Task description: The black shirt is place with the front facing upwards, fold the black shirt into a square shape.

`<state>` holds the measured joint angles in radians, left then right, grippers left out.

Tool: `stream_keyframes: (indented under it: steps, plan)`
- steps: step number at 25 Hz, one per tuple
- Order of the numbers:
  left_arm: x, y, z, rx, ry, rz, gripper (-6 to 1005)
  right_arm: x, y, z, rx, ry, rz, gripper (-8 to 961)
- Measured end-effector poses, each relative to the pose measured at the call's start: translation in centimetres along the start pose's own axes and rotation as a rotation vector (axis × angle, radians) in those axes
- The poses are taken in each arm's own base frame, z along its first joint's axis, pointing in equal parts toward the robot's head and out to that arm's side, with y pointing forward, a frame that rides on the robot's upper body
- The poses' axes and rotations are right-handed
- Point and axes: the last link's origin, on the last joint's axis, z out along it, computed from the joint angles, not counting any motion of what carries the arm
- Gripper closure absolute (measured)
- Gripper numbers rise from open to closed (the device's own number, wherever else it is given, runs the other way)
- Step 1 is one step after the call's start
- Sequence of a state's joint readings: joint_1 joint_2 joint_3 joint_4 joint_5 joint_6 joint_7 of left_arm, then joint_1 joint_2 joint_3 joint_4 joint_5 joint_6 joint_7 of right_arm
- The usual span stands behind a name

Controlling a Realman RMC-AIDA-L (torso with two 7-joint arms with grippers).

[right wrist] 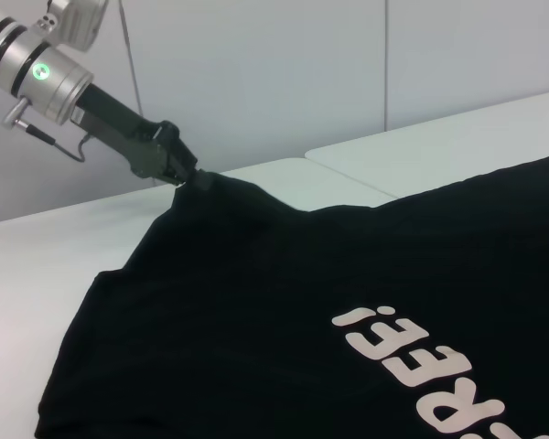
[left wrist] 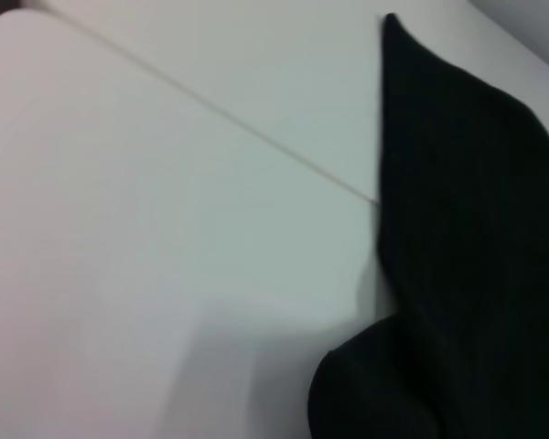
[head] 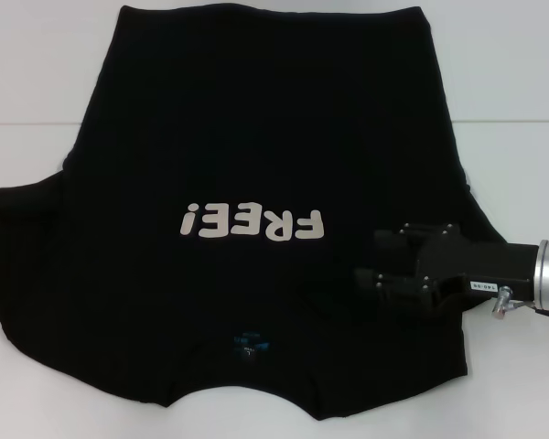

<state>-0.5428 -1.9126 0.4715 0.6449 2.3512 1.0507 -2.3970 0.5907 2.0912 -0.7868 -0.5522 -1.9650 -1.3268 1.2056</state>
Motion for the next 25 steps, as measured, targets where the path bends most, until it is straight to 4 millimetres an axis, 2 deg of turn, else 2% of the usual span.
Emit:
stream_keyframes:
  steps: [7, 13, 19, 25]
  plan:
    - [-0.5, -1.4, -0.7, 0.019, 0.025, -0.055, 998, -0.3, -0.1, 0.2, -0.002, -0.003, -0.006, 274]
    - [-0.2, -2.1, -1.3, 0.025, 0.054, -0.085, 998, -0.4, -0.1, 0.3, -0.006, -0.004, -0.008, 274]
    - [0.0, -1.5, -1.1, 0.007, 0.049, -0.077, 998, -0.4, 0.0, 0.3, -0.008, -0.004, -0.008, 275]
    - [0.5, 0.0, -0.9, -0.051, 0.040, -0.064, 998, -0.2, 0.0, 0.3, -0.004, -0.001, -0.001, 276]
